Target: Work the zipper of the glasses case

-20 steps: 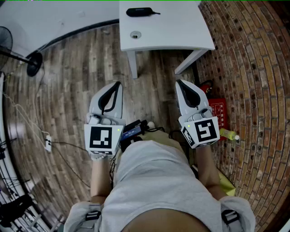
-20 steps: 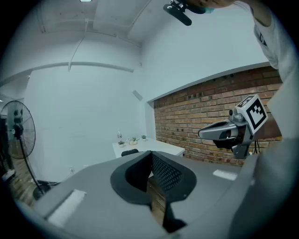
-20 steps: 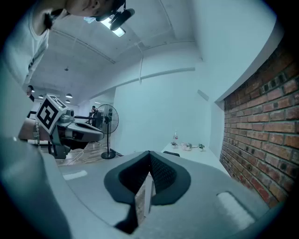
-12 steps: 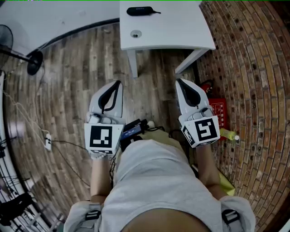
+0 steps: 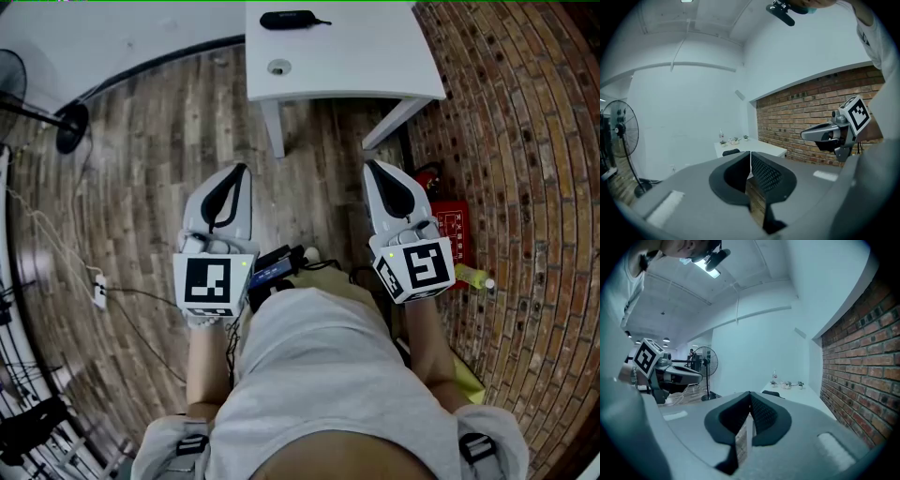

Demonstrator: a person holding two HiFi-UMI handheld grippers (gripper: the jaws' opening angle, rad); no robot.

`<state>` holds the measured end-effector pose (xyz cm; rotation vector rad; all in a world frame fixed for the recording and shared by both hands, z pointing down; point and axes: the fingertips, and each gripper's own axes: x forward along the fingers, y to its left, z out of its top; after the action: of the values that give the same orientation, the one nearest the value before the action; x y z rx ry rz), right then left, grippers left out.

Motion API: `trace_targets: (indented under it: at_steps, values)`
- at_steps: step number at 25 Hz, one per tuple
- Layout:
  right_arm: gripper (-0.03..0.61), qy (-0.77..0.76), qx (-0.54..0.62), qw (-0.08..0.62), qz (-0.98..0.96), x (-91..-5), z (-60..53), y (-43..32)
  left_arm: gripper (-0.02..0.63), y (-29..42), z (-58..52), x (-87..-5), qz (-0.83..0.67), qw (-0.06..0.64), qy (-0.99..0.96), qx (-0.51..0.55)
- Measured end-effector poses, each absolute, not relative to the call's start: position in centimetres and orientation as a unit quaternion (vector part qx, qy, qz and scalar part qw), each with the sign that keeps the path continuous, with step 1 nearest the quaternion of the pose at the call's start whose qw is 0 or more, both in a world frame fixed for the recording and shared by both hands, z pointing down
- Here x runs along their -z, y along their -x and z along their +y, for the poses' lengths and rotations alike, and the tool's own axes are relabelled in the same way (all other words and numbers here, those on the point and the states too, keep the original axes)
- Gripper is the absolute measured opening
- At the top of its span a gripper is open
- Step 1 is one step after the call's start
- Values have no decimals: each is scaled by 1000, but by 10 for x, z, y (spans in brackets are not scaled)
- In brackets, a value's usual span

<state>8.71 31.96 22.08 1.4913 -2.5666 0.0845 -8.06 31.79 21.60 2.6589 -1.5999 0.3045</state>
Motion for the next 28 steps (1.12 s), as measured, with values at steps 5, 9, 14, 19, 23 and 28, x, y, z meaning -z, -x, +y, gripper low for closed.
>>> trace_targets:
  at_steps: [5, 9, 14, 19, 23, 28]
  values:
    - [97, -487, -36, 83, -869, -222, 320, -90, 94, 70, 319, -215, -507, 58, -857, -73]
    - [123, -476, -38, 78, -875, -223, 317, -95, 114, 62, 321, -212, -512, 40, -854, -79]
    - [121, -466, -38, 78, -881, -227, 316, -103, 117, 58, 323, -217, -526, 33, -844, -98]
    - [119, -462, -36, 80, -882, -232, 313, -118, 118, 53, 319, -217, -541, 25, -835, -97]
    - [112, -463, -34, 81, -882, -233, 306, -125, 117, 52, 312, -217, -549, 34, -831, -89]
    - [112, -465, -31, 85, -881, -235, 287, -124, 117, 52, 291, -219, -547, 30, -833, -75]
